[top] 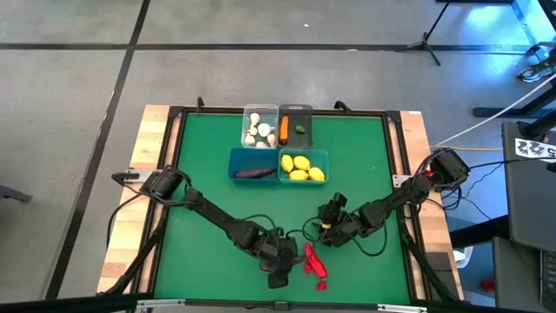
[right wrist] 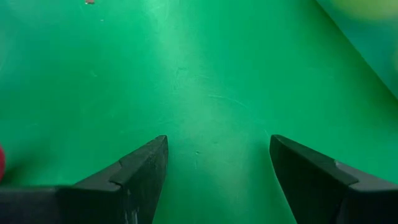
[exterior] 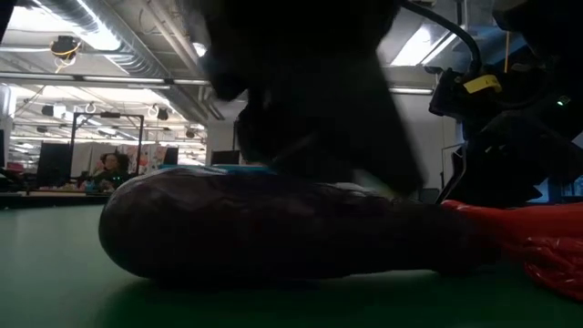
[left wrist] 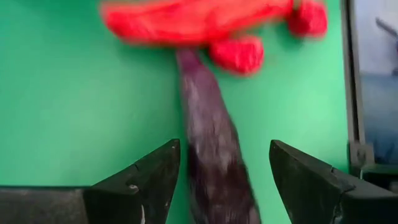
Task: Sort produce into baskets
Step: Put the violet eggplant into the blue bin
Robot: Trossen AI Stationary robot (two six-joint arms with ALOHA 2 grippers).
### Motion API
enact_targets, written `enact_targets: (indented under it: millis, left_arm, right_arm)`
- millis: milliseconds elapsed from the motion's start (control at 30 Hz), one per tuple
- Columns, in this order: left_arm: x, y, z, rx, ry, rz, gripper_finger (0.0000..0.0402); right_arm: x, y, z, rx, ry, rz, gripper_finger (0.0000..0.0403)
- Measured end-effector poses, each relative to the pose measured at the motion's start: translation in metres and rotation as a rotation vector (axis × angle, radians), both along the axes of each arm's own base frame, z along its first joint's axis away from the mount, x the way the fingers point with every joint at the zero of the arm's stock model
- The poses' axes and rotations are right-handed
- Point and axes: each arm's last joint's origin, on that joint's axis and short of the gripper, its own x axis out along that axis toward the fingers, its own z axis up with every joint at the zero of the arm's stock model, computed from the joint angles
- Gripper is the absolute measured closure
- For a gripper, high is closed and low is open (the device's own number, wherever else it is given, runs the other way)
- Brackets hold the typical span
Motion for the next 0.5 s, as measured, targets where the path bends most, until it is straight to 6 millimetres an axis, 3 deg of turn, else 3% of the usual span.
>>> enact_targets:
  millis: [267,500]
  left_arm:
    - [0.003,0.007,-0.008,-0.033,0.047,-0.033,0.0171]
    - [0.006,0.005,-0.018,-0.128,0.085,-0.042,0.0265]
  right_arm:
    - [0.0,0.0,0.0,-0.003,0.003,0.002,0.0123]
    - [0.0,0.0,0.0,-0.004,0.004,0.002,0.0123]
